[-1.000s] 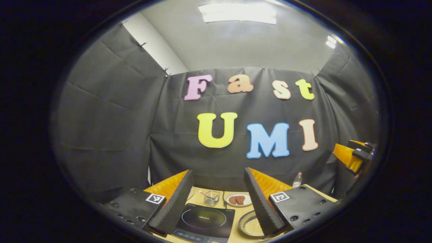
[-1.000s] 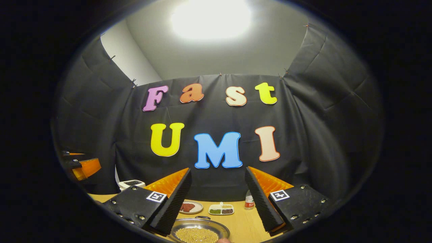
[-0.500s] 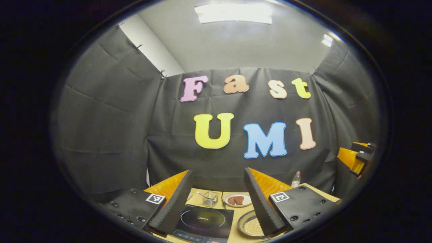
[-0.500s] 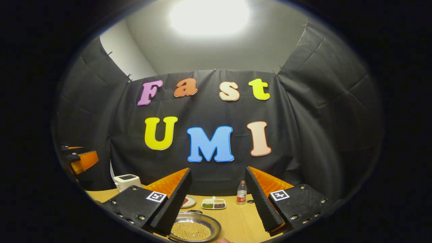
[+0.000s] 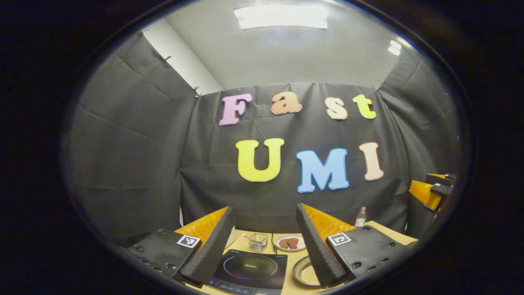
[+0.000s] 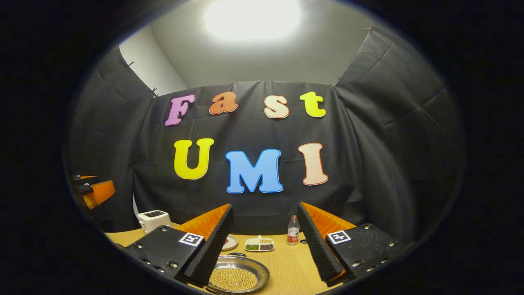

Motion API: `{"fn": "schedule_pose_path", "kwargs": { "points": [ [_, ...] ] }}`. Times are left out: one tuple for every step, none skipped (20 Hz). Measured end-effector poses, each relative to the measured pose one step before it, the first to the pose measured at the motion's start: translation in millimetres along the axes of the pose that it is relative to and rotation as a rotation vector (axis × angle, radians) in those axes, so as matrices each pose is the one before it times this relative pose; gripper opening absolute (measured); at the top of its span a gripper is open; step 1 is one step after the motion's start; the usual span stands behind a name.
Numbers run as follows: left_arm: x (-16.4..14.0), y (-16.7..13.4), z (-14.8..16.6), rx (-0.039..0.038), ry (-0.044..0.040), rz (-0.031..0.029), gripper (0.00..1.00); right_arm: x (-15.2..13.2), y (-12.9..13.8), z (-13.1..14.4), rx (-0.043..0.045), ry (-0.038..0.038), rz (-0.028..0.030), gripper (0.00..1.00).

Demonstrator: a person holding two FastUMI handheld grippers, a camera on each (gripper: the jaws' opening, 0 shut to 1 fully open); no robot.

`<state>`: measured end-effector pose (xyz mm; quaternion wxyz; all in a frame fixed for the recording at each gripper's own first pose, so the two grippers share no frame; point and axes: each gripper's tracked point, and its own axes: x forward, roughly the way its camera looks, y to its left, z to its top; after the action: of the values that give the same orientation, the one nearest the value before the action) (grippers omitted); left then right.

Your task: First push the handle of the pot to place it horizontally, then grasp the pot with both hands and set it on the induction cooktop.

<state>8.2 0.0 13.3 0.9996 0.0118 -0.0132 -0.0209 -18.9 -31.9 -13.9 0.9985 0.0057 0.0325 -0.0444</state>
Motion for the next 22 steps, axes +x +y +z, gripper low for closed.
{"fn": "schedule_pose_path", "kwargs": {
  "points": [
    [-0.27,0.01,0.48,-0.00010,-0.00009,0.00093,0.98,-0.87,0.54,-3.97,-0.00039,0.01008,0.00004,0.88],
    [0.33,2.18,0.35,0.00024,-0.00317,0.00248,1.00,0.03,2.60,-3.74,0.00120,0.01407,0.00727,0.86],
    [-0.49,1.45,1.06,0.00026,-0.00346,0.00193,1.00,0.95,-1.38,-2.58,-0.00161,0.01102,-0.00642,0.85],
    [-1.22,1.42,-0.87,0.00028,-0.00133,0.00160,1.00,-0.60,-3.54,0.29,0.00094,-0.00330,-0.01451,0.63],
    [-1.97,0.39,-0.24,0.00140,-0.00129,0.00094,1.00,1.29,2.21,-0.43,-0.00110,0.00200,0.00071,0.41],
    [-0.27,2.40,1.05,0.00085,-0.00161,0.00292,1.00,0.29,5.09,-1.92,-0.00305,0.01097,0.01167,0.39],
    [-0.30,0.77,-0.40,-0.00147,0.00026,-0.00085,1.00,0.37,6.50,-4.78,-0.00413,0.01605,0.01992,0.39],
    [0.80,0.43,-0.36,-0.00197,-0.00033,-0.00011,0.97,-0.45,1.70,-5.98,-0.01146,0.01750,0.00159,0.39],
    [0.38,0.56,0.90,-0.00024,-0.00072,0.00148,0.97,2.53,-7.66,4.88,-0.00523,-0.01455,-0.02913,0.41],
    [-0.27,2.56,-0.38,0.00177,-0.00031,0.00311,0.97,-2.31,2.91,5.66,0.00904,-0.00899,0.01456,0.16],
    [-0.64,3.22,-0.53,0.00012,-0.00032,0.00519,0.97,2.55,10.04,-5.90,0.00830,0.00581,0.03039,0.09],
    [0.03,1.52,-0.45,-0.00308,0.00055,-0.00088,0.97,1.65,4.56,-6.07,-0.00749,-0.00303,0.00116,0.11],
    [-0.56,1.67,0.84,-0.00085,0.00086,0.00038,1.00,-4.24,9.99,2.51,-0.00306,-0.00172,0.01936,0.01],
    [0.26,5.16,-2.16,0.00263,0.00115,0.00622,1.00,0.62,5.57,-1.41,0.00478,0.00522,0.02961,0.03],
    [-0.21,4.81,0.55,0.00161,-0.00031,0.00517,0.97,0.43,9.55,-0.43,0.00991,0.00368,0.03037,0.05],
    [0.88,2.36,-1.00,-0.00098,0.00023,0.00273,1.00,0.90,7.85,-1.50,0.00463,0.00395,0.02125,0.05],
    [-0.67,3.03,-1.81,0.00015,0.00089,0.00278,1.00,1.13,7.36,-3.13,0.00063,0.01002,0.02574,0.05],
    [-0.79,5.95,-0.19,0.00310,0.00199,0.00686,0.94,1.45,8.46,-4.61,0.00042,0.01001,0.02183,0.05],
    [0.81,4.59,0.77,0.00368,0.00097,0.00590,0.94,1.42,7.29,-4.89,0.00397,0.01177,0.02018,0.05],
    [0.52,4.86,-0.24,0.00319,0.00079,0.00667,1.00,2.33,7.10,-4.93,0.00948,0.01352,0.02193,0.05],
    [-1.96,3.82,-0.04,0.00321,-0.00259,0.00573,1.00,1.75,9.03,-5.32,0.01134,0.01223,0.02329,0.05],
    [-1.41,5.49,0.57,0.00524,0.00105,0.00640,1.00,3.33,5.73,-5.38,0.00502,0.01658,0.01612,0.05]
  ]
}}
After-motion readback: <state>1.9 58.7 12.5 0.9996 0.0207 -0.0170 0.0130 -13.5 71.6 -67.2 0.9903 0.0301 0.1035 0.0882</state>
